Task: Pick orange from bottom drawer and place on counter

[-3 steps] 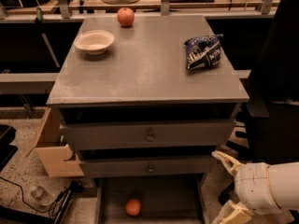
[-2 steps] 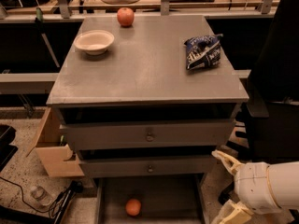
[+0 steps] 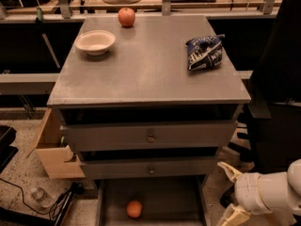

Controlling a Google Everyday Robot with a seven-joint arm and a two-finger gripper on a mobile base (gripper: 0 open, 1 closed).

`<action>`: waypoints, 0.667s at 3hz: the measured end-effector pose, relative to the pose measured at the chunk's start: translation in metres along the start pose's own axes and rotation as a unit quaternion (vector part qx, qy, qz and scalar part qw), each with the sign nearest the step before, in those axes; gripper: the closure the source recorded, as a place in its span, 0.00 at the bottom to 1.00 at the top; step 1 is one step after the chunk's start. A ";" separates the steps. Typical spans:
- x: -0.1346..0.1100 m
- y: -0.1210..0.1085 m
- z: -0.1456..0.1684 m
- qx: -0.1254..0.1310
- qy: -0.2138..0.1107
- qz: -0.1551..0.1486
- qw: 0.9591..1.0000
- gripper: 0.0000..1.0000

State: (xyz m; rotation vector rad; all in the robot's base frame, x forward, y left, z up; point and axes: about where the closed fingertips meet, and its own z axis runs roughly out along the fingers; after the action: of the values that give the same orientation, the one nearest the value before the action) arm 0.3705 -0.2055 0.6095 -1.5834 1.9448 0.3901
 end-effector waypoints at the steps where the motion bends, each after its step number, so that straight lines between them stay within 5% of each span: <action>1: 0.063 -0.006 0.032 -0.006 0.010 -0.027 1.000 0.00; 2: 0.110 -0.005 0.061 -0.013 0.004 -0.040 0.999 0.00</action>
Offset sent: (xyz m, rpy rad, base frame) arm 0.0088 -0.0800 -0.1773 -0.0170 -0.0306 0.1076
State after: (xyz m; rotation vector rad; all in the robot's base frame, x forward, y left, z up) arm 0.3784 -0.2586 0.4955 -1.6758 1.8830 0.3780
